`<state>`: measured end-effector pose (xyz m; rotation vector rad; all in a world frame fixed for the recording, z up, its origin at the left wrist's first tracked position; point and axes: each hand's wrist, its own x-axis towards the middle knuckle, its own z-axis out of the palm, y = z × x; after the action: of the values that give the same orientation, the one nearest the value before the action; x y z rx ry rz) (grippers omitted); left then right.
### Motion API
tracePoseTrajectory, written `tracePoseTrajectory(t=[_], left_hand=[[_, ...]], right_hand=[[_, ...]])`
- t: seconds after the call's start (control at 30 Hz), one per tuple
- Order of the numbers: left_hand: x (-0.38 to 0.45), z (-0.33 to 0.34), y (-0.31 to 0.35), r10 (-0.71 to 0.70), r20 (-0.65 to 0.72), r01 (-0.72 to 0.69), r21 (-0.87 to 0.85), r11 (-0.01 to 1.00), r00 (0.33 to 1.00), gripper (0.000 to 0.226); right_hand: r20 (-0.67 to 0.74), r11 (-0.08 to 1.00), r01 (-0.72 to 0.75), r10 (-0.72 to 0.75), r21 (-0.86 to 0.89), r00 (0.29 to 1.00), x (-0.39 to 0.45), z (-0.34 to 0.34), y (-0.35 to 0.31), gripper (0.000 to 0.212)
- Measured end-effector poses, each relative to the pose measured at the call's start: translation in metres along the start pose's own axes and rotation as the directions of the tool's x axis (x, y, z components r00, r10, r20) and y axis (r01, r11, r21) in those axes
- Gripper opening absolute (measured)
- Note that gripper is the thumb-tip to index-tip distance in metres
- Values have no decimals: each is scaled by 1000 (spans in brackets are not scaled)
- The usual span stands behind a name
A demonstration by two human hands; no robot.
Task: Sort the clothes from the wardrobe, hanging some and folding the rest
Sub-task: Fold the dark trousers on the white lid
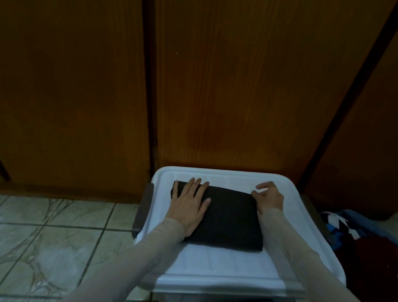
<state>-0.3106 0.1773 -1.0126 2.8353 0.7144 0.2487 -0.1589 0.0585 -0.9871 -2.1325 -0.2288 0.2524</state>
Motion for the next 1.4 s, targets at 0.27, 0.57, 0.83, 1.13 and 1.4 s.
tracePoseTrajectory(t=[0.27,0.57,0.83,1.13,1.4], left_hand=[[3,10,-3,-32,24,33,-45,998,999,51],[12,22,-6,-71,65,75,-61,995,995,49],[11,24,-4,-156,67,160,-63,985,985,52],[-4,19,12,-484,70,484,-270,832,872,66],[-15,16,19,-568,34,557,-254,791,822,65]], right_hand=[[60,815,459,-470,-353,881,-30,9,4,25],[571,422,686,-379,-593,728,-36,45,23,84],[487,530,560,-286,-637,825,-35,51,22,65],[288,781,216,-48,-586,956,-50,47,20,83],[124,776,87,-12,-625,992,-61,35,21,83]])
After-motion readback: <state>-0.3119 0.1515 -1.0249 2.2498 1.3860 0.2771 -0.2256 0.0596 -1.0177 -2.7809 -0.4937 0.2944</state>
